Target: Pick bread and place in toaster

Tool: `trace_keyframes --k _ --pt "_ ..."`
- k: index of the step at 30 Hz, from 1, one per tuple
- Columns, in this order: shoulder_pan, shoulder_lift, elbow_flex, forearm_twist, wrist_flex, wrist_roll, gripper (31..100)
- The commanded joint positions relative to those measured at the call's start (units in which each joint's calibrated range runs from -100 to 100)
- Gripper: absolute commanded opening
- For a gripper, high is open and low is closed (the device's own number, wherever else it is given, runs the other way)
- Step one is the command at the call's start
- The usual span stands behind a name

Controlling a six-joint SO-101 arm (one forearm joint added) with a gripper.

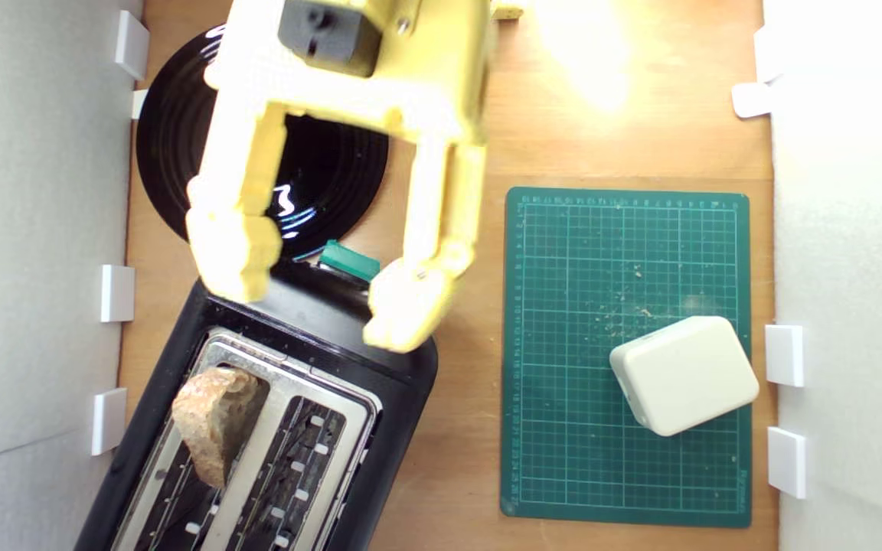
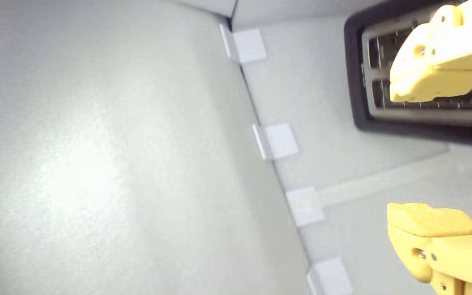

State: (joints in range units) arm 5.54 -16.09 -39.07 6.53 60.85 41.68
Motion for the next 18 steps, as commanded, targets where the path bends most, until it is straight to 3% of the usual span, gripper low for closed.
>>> trace_keyframes --k 1,8,12,18 --pt "-5.86 -5.30 0.07 -3.36 -0.35 -8.70 85.7" --pt "-17.87 -9.04 0.44 4.17 -0.35 -26.96 85.7" --pt "-20.93 -10.62 0.62 6.80 0.16 -35.17 83.0" --pt "-20.93 -12.70 4.07 7.07 3.74 -35.53 68.1"
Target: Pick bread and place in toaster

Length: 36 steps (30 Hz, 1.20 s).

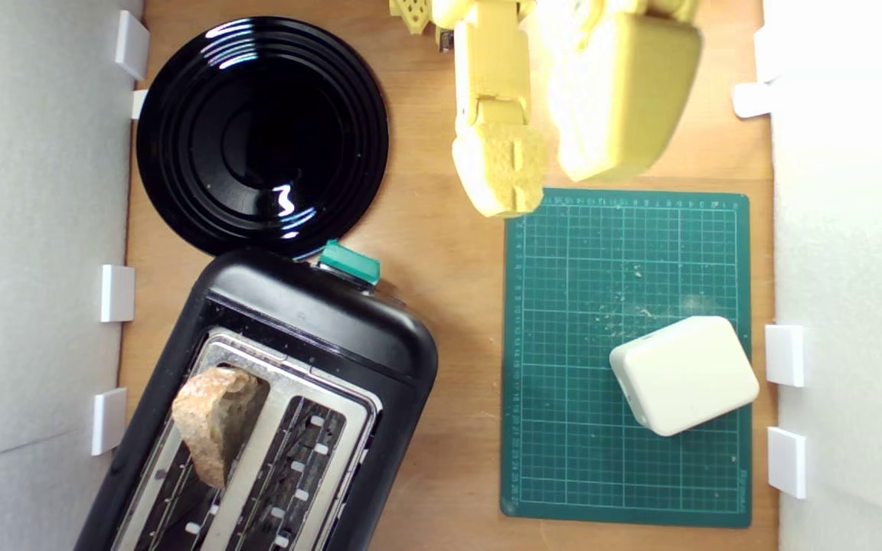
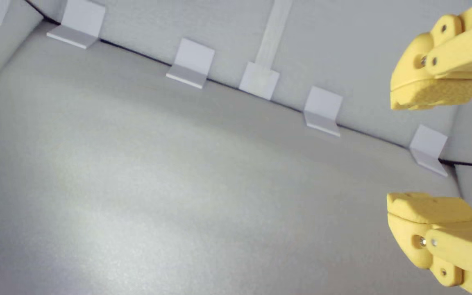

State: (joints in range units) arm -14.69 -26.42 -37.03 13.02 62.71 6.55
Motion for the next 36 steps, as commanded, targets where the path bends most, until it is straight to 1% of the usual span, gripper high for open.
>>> trace_keyframes --k 1,3,6,10,14,18,27,36 --pt "-0.70 -3.12 4.03 0.58 2.13 -0.40 66.2" --pt "-0.38 -5.45 10.02 0.58 2.22 0.33 63.3" --pt "-0.62 -10.27 20.92 0.58 2.05 3.16 59.9" --pt "-0.54 -16.18 33.72 0.58 1.96 3.84 54.5" --pt "-0.62 -21.67 42.80 0.58 1.96 4.36 49.2" --pt "-0.70 -26.33 50.88 0.58 1.96 6.19 45.9" --pt "-0.70 -38.89 72.03 0.04 1.96 10.27 40.0" --pt "-0.70 -48.87 87.64 -0.05 1.96 13.20 39.8"
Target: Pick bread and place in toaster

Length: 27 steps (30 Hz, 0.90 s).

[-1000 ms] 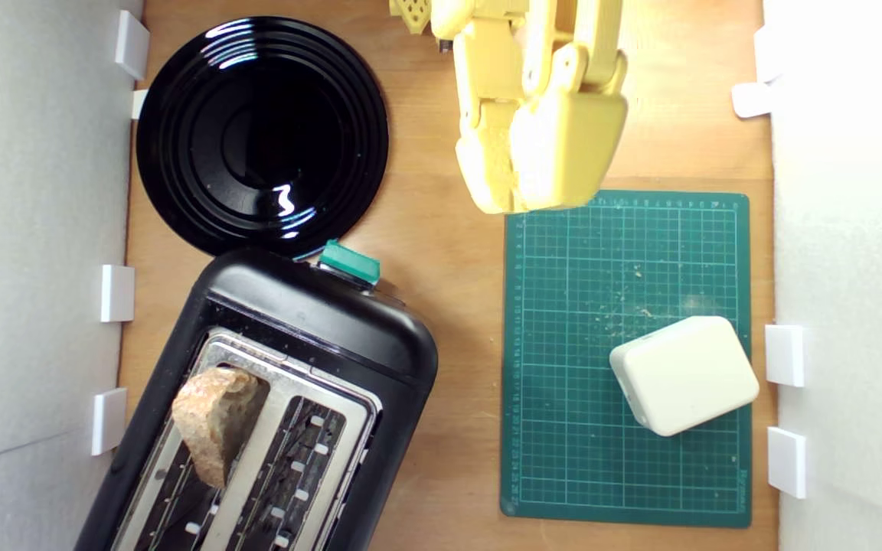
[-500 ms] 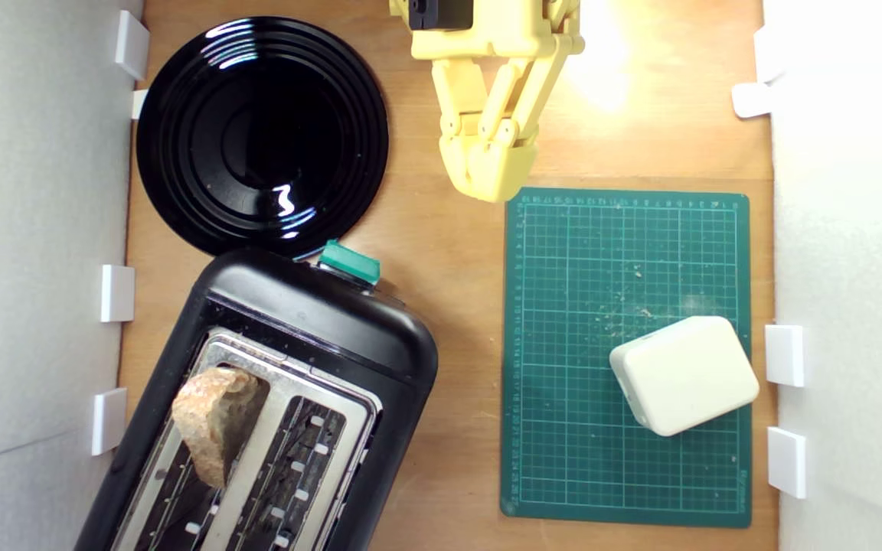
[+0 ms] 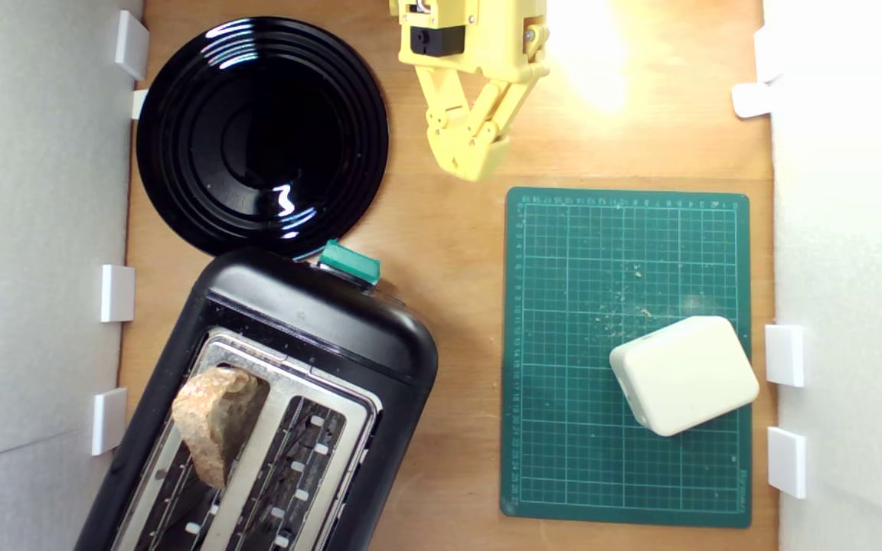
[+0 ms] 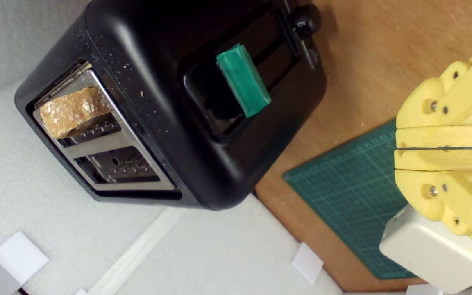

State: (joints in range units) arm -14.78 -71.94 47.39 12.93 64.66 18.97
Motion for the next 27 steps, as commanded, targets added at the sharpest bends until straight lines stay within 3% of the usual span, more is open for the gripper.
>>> trace_keyframes --k 1,16,27 --pt "-0.61 -4.51 4.95 0.13 0.01 0.94 39.8" --pt "-0.21 -21.73 26.47 0.49 0.10 3.98 39.7" --pt "-0.45 -23.81 34.18 0.67 0.10 4.18 39.7"
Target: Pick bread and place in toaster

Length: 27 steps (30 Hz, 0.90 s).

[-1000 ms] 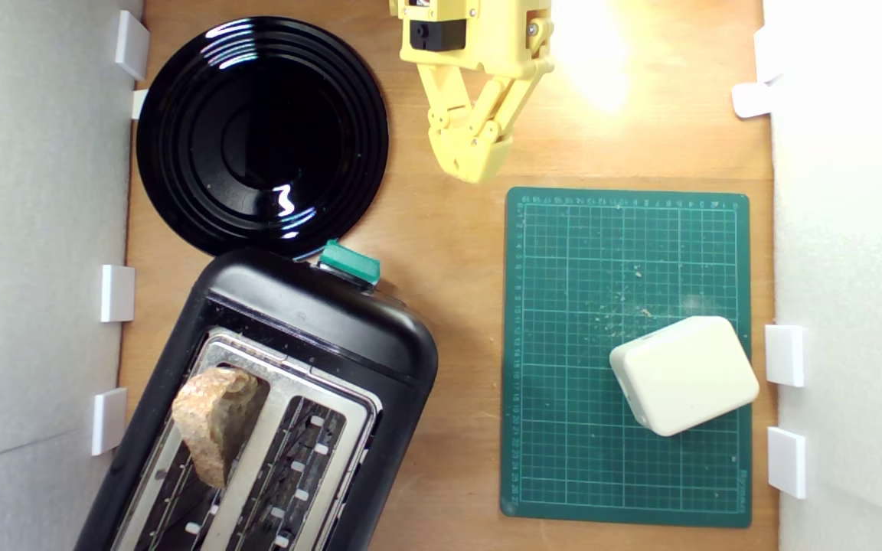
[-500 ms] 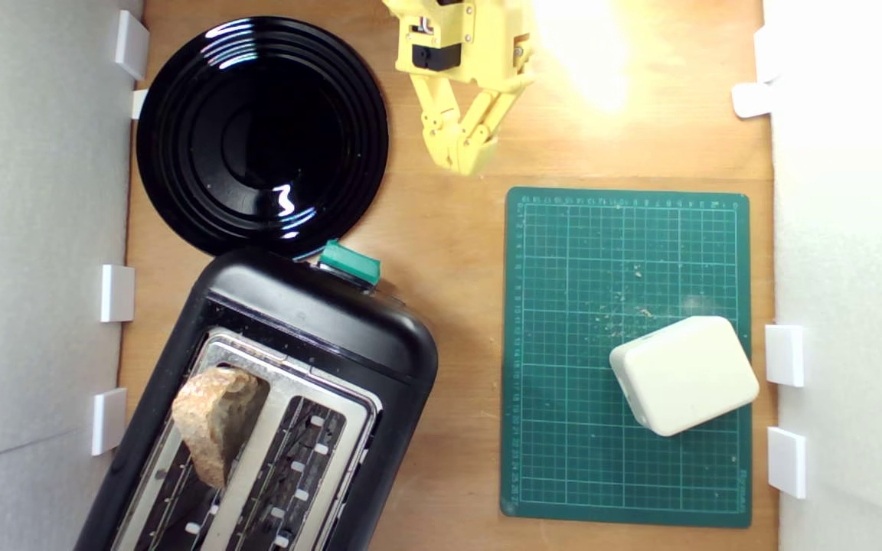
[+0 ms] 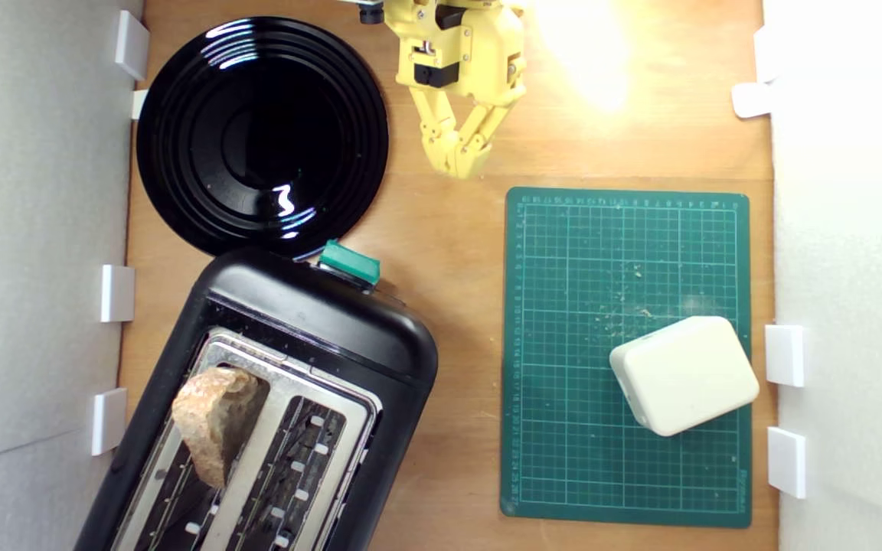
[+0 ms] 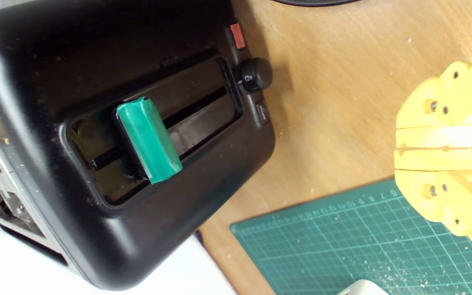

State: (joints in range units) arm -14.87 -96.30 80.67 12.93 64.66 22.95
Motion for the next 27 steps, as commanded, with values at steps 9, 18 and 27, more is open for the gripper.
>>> trace_keyframes --k 9,18,27 --pt "0.13 0.21 6.80 0.67 0.01 0.20 39.7" --pt "0.29 -2.78 12.70 0.76 0.01 1.30 39.7" --pt "1.01 -2.70 14.60 0.22 -0.07 1.46 39.7"
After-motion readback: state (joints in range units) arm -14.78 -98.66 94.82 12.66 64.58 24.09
